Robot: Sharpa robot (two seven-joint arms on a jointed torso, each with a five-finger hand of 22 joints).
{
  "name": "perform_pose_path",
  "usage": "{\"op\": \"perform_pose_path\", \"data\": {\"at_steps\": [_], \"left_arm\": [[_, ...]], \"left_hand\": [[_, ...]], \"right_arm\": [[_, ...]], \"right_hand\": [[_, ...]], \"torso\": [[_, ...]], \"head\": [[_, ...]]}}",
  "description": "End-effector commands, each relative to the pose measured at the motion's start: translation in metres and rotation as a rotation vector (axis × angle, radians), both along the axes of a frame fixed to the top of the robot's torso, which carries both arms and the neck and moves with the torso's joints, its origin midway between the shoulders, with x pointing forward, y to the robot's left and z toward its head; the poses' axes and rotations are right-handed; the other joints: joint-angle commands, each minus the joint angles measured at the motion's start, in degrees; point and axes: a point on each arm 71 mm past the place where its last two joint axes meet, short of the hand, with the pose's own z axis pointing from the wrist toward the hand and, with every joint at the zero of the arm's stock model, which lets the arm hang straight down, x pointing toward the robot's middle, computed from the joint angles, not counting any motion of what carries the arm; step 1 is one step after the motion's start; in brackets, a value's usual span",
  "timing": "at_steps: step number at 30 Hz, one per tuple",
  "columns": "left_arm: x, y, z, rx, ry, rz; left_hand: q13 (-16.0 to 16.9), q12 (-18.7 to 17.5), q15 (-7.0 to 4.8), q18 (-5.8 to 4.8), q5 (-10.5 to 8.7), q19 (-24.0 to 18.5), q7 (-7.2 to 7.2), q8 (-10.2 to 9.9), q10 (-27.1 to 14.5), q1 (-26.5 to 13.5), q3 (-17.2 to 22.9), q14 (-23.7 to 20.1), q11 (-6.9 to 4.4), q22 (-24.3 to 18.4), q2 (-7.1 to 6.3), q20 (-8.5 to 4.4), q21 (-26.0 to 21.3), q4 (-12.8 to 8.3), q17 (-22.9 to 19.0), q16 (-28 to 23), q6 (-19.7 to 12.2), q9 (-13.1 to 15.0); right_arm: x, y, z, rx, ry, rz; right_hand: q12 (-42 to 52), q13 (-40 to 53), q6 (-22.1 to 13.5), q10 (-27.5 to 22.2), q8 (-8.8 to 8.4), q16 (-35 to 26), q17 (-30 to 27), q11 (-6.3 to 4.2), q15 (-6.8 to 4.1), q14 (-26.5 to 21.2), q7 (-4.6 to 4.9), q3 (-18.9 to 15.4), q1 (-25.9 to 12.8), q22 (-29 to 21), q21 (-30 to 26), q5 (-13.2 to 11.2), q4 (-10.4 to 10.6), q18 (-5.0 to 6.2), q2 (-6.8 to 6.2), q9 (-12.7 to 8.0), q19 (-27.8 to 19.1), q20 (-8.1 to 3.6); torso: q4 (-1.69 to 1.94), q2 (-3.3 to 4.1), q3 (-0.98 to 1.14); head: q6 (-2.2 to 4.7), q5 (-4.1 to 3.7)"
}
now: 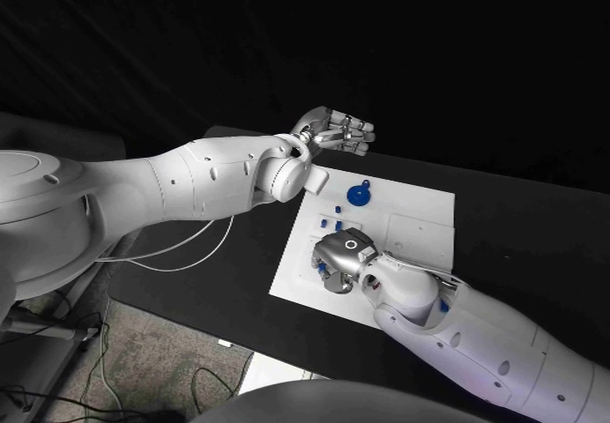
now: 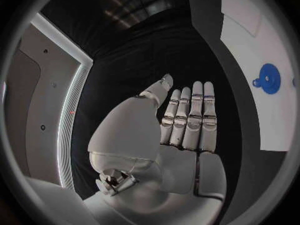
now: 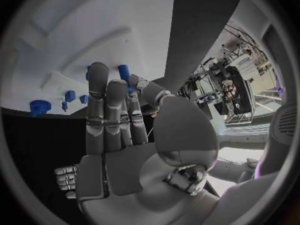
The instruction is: Assemble the parts on the task board
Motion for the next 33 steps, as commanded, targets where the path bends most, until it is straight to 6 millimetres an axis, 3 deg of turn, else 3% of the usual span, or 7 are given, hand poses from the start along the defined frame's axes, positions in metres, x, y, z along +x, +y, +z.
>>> {"op": "perform_pose_path", "data": {"at_steps": [1,11,16,19,24,27,33], "left_arm": [[0.000,-0.002,0.001,-0.010,-0.002,-0.016],[0.000,0.000,0.001,-0.008,0.000,-0.011],[0.000,0.000,0.000,-0.007,0.001,-0.010],[0.001,0.001,0.000,-0.007,0.001,-0.010],[0.000,0.001,-0.001,-0.007,0.004,-0.010],[0.000,0.001,-0.001,-0.007,0.006,-0.010],[0.000,0.004,-0.002,-0.005,0.008,-0.005]], "left_hand": [[-0.04,0.19,0.07,0.88,-0.07,-0.01,-0.08,0.12,-0.26,-0.26,-0.18,-0.40,-0.07,-0.04,0.46,0.35,0.34,-0.14,-0.06,-0.29,-0.32,0.04],[-0.03,0.20,0.08,0.89,-0.08,0.02,-0.07,0.13,-0.28,-0.33,-0.22,-0.42,-0.07,-0.17,0.53,0.36,0.33,-0.07,-0.05,-0.29,-0.35,0.04],[-0.03,0.20,0.08,0.89,-0.08,0.02,-0.07,0.13,-0.28,-0.33,-0.22,-0.42,-0.07,-0.17,0.53,0.36,0.33,-0.07,-0.05,-0.29,-0.35,0.04],[-0.03,0.20,0.08,0.89,-0.08,0.02,-0.07,0.13,-0.28,-0.33,-0.22,-0.42,-0.07,-0.17,0.53,0.36,0.33,-0.07,-0.05,-0.29,-0.35,0.04],[-0.04,0.19,0.08,0.90,-0.03,0.07,-0.05,0.10,-0.30,-0.31,-0.24,-0.40,-0.06,-0.31,0.50,0.36,0.34,-0.08,-0.04,-0.28,-0.48,0.03],[-0.04,0.19,0.08,0.90,-0.03,0.07,-0.05,0.10,-0.30,-0.31,-0.24,-0.40,-0.06,-0.31,0.50,0.36,0.34,-0.08,-0.04,-0.28,-0.48,0.03],[-0.04,0.19,0.08,0.90,-0.03,0.07,-0.05,0.10,-0.30,-0.31,-0.24,-0.40,-0.06,-0.31,0.50,0.36,0.34,-0.08,-0.04,-0.28,-0.48,0.03]], "right_arm": [[-0.002,-0.004,-0.013,-0.077,0.032,0.000],[0.001,-0.008,-0.011,-0.017,0.023,-0.012],[0.001,-0.008,-0.008,0.031,0.020,-0.014],[0.001,-0.008,-0.006,0.056,0.011,-0.020],[0.001,-0.009,0.000,0.113,-0.016,-0.037],[0.000,-0.011,0.003,0.151,-0.027,-0.043],[-0.002,-0.015,0.012,0.253,-0.044,-0.040]], "right_hand": [[0.23,-0.04,-0.86,0.73,0.13,-0.40,-0.07,-1.50,0.00,-0.25,0.25,-0.96,-0.26,-0.07,-0.35,0.30,0.14,1.01,0.64,-0.14,1.87,-0.13],[0.24,-0.19,-8.51,-7.85,0.04,-0.31,-0.35,0.90,1.82,-0.17,1.82,-9.69,-3.14,-0.82,-1.50,2.51,1.22,1.58,-1.01,-0.62,2.12,1.41],[0.38,-0.06,-12.99,-15.22,0.08,0.01,-1.74,2.61,3.28,-0.57,1.48,-22.08,0.21,-2.71,-2.75,2.84,1.69,3.34,-0.29,-0.66,2.31,3.23],[0.28,-0.26,-14.48,-16.61,0.07,0.20,-2.35,2.92,3.47,-1.02,0.93,-23.89,1.33,-3.36,-3.11,3.05,2.12,3.45,-0.54,-0.68,2.17,3.47],[0.31,-0.23,-17.94,-18.36,-0.03,0.07,-3.78,3.34,3.68,-1.51,1.50,-24.49,3.05,-4.59,-3.79,3.29,5.65,3.58,-3.13,-0.79,2.14,3.68],[0.07,-0.35,-18.95,-21.68,-0.10,-0.05,-4.83,4.01,4.10,-1.43,1.83,-26.16,6.22,-5.98,-4.09,4.07,12.02,4.05,-5.54,-0.84,2.32,4.10],[0.03,-0.38,-18.59,-22.31,-0.08,0.25,-5.17,4.04,4.02,-1.43,1.79,-27.30,7.84,-7.26,-3.43,4.05,15.45,4.13,-6.62,-0.81,2.36,4.02]], "torso": [[0.01,-0.02,0.08],[-0.16,0.00,0.23],[-0.04,0.00,0.26],[-0.02,0.02,0.25],[-0.05,-0.01,0.29],[-0.04,-0.04,0.38],[-0.29,-0.03,0.33]], "head": [[0.00,0.02],[0.01,-0.28],[-0.01,-0.66],[0.03,-0.84],[0.06,-0.93],[-0.02,-1.13],[0.17,-1.34]]}}
